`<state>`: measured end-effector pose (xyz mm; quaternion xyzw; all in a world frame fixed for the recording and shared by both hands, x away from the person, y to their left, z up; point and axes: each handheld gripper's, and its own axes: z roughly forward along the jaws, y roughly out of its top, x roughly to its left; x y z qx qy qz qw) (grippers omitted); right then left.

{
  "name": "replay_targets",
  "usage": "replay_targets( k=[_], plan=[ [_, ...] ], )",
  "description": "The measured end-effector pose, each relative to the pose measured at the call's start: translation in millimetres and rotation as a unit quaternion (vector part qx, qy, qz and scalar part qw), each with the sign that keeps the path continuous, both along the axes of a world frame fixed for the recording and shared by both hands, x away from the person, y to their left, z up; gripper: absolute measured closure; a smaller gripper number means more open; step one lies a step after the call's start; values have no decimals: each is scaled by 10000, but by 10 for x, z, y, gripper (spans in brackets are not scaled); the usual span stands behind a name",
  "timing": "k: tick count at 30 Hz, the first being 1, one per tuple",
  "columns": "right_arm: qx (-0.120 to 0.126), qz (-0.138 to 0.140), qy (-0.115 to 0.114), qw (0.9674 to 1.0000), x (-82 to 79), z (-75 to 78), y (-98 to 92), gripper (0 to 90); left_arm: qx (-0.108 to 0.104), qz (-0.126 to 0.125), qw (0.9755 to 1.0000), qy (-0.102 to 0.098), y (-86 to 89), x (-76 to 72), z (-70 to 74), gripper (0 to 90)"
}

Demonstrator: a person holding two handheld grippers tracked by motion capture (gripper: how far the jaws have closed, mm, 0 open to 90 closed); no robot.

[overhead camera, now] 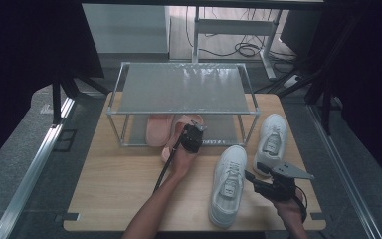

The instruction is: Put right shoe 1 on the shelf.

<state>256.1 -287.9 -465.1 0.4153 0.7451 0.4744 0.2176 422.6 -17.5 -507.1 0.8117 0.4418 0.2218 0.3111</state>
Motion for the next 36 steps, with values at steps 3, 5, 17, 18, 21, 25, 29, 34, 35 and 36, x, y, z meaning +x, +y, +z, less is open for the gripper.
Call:
replay_targets(
  k=[3, 5, 17, 18, 21, 25, 29, 34, 35, 36],
  plan=[
    [7, -13, -6, 10000, 4, -1, -7, 416, -99, 39, 9999, 56, 5, 51, 0, 899],
    [6, -12, 1, 10000, 4, -3, -6, 416, -76, 36, 9999, 78, -5, 52, 2, 880],
    [-13, -10, -18, 10000, -3, 8, -1, 416, -668, -343, 9971, -111, 268, -325, 277, 867],
    [-11, -8, -22, 10000, -2, 7, 5, 416, -692, -368, 9968, -126, 300, -361, 295, 869],
    [-23, -3, -15, 10000, -2, 5, 14, 416, -825, -516, 9951, -153, 452, -532, 334, 875],
    [-26, -21, -16, 10000, 1, 4, 8, 416, -941, -649, 9933, -164, 622, -710, 330, 890],
    [-21, -32, -10, 10000, 2, 4, 2, 416, -1011, -695, 9924, -129, 768, -846, 296, 894],
    [-15, -29, -12, 10000, -1, 6, 7, 416, -1136, -765, 9906, -19, 935, -980, 220, 895],
    [-18, -26, -16, 10000, 0, 6, 7, 416, -1169, -761, 9902, -18, 970, -1008, 203, 896],
    [-21, -28, -14, 10000, 2, 5, 8, 416, -1165, -762, 9903, -17, 991, -1024, 196, 896]
  ],
)
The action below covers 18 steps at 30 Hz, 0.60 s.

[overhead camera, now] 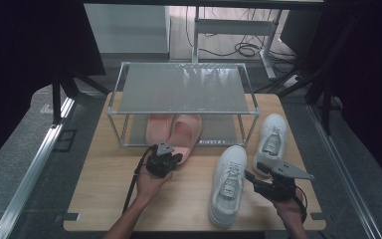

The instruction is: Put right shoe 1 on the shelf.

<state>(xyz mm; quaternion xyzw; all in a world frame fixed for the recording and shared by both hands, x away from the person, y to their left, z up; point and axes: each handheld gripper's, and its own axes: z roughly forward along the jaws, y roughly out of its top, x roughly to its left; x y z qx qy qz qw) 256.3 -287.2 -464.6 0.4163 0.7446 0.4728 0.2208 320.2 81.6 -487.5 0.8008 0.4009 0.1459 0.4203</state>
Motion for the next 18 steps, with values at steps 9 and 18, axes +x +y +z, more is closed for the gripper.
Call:
replay_targets(
  k=[9, 18],
  plan=[
    [4, -5, 14, 10000, 1, -1, -7, 416, 189, 26, 9997, 123, 270, -147, -152, 895],
    [-10, -2, 25, 10000, 5, -9, 2, 416, 332, 5, 9991, 270, 282, -117, -292, 900]
  ],
)
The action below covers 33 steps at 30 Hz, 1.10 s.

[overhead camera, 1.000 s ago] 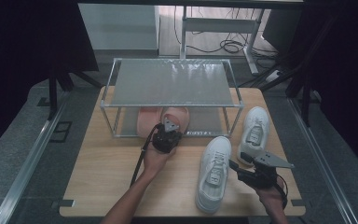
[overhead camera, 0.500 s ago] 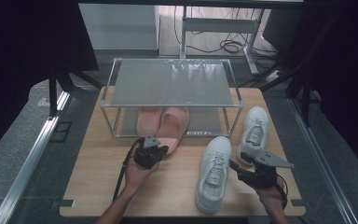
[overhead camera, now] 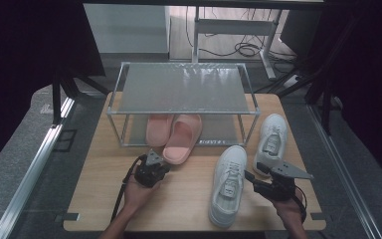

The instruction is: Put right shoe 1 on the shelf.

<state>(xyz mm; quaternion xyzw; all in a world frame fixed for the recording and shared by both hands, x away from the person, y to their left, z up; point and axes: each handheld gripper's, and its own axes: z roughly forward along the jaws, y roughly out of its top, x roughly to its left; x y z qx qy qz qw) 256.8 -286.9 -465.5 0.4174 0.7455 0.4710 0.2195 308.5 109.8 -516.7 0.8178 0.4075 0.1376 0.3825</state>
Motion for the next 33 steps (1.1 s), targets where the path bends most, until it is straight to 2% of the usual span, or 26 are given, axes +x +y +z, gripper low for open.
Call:
replay_targets(
  k=[4, 7, 21, 28, 33],
  plan=[
    [2, -8, 2, 10000, -1, -1, -6, 416, 83, 0, 10000, 32, -40, 49, -50, 900],
    [0, -10, 3, 10000, 2, -2, -11, 416, 65, 12, 9999, 84, -89, 82, -80, 900],
    [-17, -5, 7, 10000, 5, -6, -8, 416, 146, -39, 9999, 83, -287, 227, -87, 900],
    [-5, -7, 1, 10000, 5, -6, -14, 416, 184, 37, 9998, 76, -381, 300, -91, 900],
    [1, -15, -6, 10000, 3, -2, -20, 416, 126, 139, 9998, 112, -411, 360, -99, 900]
  ],
)
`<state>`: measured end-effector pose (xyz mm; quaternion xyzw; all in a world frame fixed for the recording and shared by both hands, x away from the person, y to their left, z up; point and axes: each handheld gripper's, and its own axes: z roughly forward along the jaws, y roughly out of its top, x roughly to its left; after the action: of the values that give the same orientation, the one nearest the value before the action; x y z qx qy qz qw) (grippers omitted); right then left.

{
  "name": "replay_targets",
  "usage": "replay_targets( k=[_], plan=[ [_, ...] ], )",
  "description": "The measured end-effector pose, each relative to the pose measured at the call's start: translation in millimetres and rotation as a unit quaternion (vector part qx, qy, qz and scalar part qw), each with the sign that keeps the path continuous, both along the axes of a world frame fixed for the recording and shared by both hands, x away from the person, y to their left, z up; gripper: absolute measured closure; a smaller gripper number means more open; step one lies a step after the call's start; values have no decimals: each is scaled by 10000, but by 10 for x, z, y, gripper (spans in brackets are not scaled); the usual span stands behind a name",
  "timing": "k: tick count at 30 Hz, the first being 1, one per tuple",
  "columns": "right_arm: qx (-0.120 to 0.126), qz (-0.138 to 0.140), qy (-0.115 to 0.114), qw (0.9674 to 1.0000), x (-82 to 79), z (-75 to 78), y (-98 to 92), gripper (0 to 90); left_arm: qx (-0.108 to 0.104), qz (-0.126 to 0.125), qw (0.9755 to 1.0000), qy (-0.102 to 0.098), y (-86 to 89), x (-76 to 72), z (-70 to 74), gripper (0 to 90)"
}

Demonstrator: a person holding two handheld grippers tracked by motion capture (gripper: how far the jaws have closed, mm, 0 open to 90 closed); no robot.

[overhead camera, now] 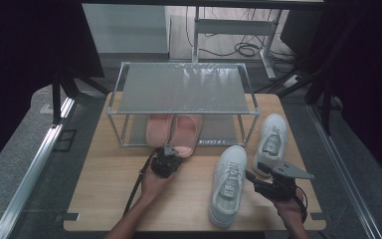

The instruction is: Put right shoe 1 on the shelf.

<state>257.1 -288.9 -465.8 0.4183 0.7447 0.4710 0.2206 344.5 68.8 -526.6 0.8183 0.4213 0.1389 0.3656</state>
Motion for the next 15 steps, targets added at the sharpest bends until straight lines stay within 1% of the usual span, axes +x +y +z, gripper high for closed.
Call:
replay_targets(
  k=[3, 9, 11, 15],
  plan=[
    [-7, 0, 8, 10000, 0, 0, -2, 416, 24, 47, 10000, 12, 5, 47, -1, 900],
    [-10, -2, 11, 10000, 2, -2, -2, 416, -16, 146, 9999, 40, 7, 132, -7, 900],
    [-14, -1, 10, 10000, 2, -3, -2, 416, -52, 220, 9997, 63, 6, 152, -14, 900],
    [-3, -9, -1, 10000, -2, 0, -5, 416, -59, 244, 9997, 62, 9, 195, -13, 900]
  ],
)
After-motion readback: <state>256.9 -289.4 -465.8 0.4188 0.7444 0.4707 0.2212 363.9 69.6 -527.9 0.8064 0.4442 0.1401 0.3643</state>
